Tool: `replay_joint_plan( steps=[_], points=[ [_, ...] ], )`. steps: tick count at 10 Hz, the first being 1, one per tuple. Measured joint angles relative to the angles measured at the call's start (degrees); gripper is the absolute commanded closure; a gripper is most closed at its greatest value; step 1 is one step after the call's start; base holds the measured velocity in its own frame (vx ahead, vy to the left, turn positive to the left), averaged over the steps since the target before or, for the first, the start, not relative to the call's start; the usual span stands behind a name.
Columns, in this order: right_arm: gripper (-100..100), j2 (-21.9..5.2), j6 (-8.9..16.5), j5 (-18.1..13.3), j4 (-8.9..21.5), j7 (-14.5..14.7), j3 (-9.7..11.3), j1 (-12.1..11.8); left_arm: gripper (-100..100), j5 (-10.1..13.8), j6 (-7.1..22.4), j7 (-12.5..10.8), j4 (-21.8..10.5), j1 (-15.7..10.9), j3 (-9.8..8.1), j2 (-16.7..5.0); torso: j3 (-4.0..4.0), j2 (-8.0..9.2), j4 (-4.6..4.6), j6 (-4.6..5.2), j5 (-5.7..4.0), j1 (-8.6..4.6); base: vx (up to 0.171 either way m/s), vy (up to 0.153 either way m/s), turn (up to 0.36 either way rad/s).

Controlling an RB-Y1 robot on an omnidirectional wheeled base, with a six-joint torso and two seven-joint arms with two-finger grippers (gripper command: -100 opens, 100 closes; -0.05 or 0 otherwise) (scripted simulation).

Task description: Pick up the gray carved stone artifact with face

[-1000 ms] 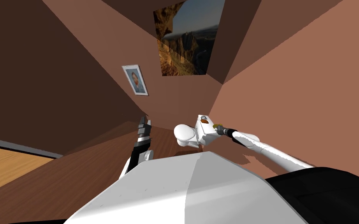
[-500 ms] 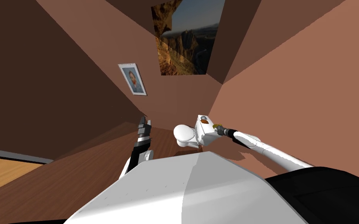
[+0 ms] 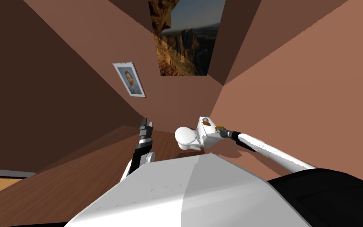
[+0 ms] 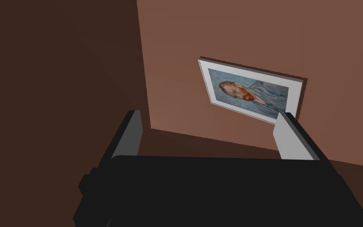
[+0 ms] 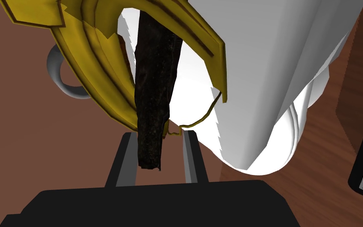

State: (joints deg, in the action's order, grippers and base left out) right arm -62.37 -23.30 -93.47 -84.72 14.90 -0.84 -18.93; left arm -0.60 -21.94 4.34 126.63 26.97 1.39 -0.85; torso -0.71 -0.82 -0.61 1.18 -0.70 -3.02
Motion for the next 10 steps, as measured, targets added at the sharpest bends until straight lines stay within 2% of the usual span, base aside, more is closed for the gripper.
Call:
replay_joint_plan(
  steps=[2,4,6,7,8,10],
  points=[
    [100,-0.4,0.1,2.3,-0.2,2.8,-0.3,-0.9,0,0.0,0.0,0.0,0.0,0.0,0.0,0.0,-0.04,-0.06,-0.04,0.3,0.06,0.03,0.089,0.042,-0.216],
    [100,-0.9,0.3,5.4,0.0,5.6,-0.5,-1.9,0,0.0,0.0,0.0,0.0,0.0,0.0,0.0,-0.07,-0.13,-0.03,-0.02,0.04,0.17,0.038,0.029,0.004],
    [100,-0.7,0.1,8.7,0.1,9.1,-0.7,-1.8,0,0.0,0.0,0.0,0.0,0.0,0.0,0.0,0.02,0.02,0.03,-0.02,0.04,0.1,-0.002,-0.001,0.016],
    [100,-0.7,0.2,9.2,0.0,10.3,-0.6,-1.8,0,0.0,0.0,0.0,0.0,0.0,0.0,0.0,0.06,0.09,0.04,0.02,0.05,0.06,0.091,0.05,-0.237],
    [100,-1.1,0.3,11.0,-0.1,12.0,-1.1,-2.8,0,0.0,0.0,0.0,0.0,0.0,0.0,0.0,-0.01,-0.06,0.0,0.29,0.11,0.15,0.099,0.076,-0.208],
    [100,-1.6,0.5,14.4,0.1,15.2,-1.2,-3.6,0,0.0,0.0,0.0,0.0,0.0,0.0,0.0,-0.02,-0.07,0.03,-0.05,0.08,0.21,0.028,0.016,0.019]
  ],
)
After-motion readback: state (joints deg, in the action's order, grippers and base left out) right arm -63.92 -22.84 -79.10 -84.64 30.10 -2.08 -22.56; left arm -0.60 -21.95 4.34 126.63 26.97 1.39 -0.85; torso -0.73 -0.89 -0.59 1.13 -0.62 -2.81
